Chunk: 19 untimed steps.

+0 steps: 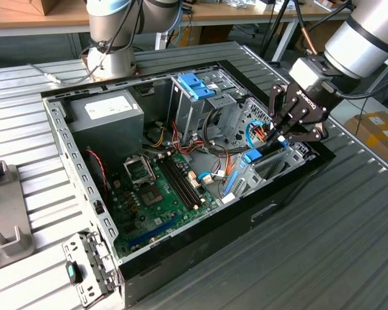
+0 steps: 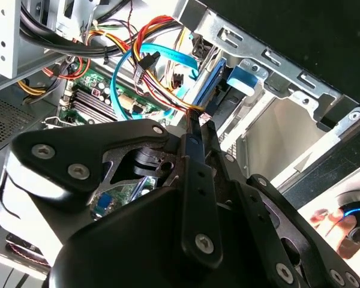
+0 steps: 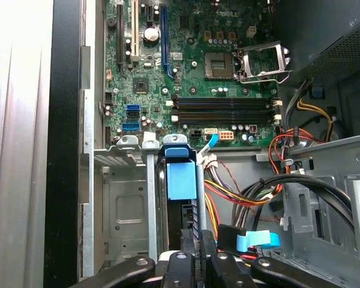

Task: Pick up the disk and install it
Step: 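Insert the first disk wire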

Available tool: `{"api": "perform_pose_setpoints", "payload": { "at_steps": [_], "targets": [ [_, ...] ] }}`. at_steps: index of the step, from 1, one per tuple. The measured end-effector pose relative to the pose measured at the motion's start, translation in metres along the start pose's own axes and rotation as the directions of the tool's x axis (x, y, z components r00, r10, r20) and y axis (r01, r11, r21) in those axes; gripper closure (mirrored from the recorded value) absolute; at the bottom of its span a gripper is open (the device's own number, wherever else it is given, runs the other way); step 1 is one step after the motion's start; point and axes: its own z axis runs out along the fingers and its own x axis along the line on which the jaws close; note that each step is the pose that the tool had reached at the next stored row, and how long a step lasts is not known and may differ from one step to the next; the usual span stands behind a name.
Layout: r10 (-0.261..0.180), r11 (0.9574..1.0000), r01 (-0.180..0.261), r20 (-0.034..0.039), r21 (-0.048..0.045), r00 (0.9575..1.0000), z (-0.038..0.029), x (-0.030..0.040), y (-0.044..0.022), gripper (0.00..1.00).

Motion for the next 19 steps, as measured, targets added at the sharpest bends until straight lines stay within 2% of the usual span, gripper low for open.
{"api": "perform_pose_setpoints", "payload": {
  "at_steps": [3,5,10,11,15,16,17,19],
  "targets": [
    [0.000,1.0000,0.000,0.0008,-0.0002,1.0000,-0.0023,-0.0003,0.0004,0.83],
    [0.000,1.0000,0.000,0.0003,0.0000,1.0000,-0.0068,-0.0007,0.0010,0.83],
    [0.000,1.0000,0.000,0.0015,-0.0002,1.0000,-0.0092,-0.0010,0.0014,0.83],
    [0.000,1.0000,0.000,0.0012,-0.0058,1.0000,-0.0092,-0.0011,0.0013,0.83],
    [0.008,0.9976,-0.008,-0.0021,-0.0689,1.0000,-0.0085,-0.0009,0.0012,0.83],
    [0.009,0.9966,-0.009,-0.0022,-0.0821,1.0000,-0.0083,-0.0009,0.0012,0.83],
    [0.011,0.9948,-0.011,-0.0024,-0.1009,0.9999,-0.0080,-0.0009,0.0011,0.83],
    [0.014,0.9913,-0.014,-0.0028,-0.1309,0.9999,-0.0075,-0.0008,0.0008,0.83]
  ]
}}
